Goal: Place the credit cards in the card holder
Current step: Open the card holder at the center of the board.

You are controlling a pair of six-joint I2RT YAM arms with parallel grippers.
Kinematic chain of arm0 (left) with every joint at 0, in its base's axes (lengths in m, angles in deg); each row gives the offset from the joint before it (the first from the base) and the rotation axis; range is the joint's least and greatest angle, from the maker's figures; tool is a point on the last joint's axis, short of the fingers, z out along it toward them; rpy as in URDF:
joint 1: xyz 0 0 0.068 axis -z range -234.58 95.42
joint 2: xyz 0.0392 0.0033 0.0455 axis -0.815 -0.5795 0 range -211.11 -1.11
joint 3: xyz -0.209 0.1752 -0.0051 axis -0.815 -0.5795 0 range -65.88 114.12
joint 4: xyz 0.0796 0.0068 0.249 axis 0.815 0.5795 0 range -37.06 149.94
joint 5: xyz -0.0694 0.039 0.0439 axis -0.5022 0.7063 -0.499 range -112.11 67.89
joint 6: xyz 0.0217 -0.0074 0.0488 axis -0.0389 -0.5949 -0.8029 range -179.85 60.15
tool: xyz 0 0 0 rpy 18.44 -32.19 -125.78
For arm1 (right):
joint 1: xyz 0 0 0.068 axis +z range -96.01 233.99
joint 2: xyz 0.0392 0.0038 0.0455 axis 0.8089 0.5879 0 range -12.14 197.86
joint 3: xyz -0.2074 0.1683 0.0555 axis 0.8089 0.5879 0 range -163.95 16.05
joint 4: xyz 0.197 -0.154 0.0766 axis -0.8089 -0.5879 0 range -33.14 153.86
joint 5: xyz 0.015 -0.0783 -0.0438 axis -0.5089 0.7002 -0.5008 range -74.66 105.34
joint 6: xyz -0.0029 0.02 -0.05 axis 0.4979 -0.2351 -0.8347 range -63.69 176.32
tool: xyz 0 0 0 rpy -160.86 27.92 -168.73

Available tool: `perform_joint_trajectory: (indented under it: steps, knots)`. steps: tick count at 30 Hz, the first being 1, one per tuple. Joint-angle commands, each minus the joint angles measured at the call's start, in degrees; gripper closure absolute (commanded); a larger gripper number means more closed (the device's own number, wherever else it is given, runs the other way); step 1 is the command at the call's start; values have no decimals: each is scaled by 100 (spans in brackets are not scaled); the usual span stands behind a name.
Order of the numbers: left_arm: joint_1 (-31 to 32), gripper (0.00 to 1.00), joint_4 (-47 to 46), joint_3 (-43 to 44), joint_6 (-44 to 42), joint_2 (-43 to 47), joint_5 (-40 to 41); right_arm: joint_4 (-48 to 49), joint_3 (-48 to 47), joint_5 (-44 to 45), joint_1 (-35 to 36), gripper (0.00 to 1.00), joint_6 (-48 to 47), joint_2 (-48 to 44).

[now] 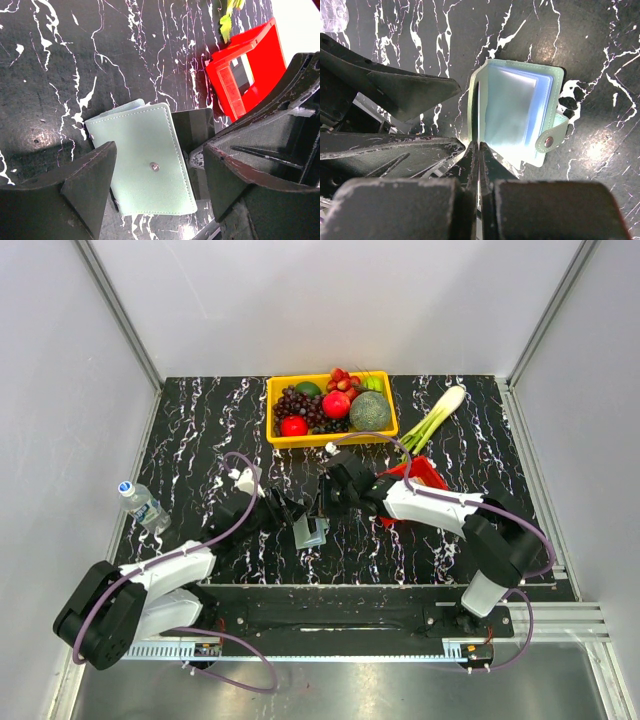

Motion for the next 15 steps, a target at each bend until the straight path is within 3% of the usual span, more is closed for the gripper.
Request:
perform_joint_trajectory:
  steps: [1, 10, 15]
  knots:
    - [-28, 26, -187, 168, -62, -113, -88, 146, -253, -11, 75, 100, -5, -128]
    - [-28, 32, 139, 352, -256, -324, -17, 137, -271, -46, 101, 100, -49, -146]
    - [-28, 41, 191, 458, -317, -395, -53, 155, -306, -73, 136, 100, -93, -172]
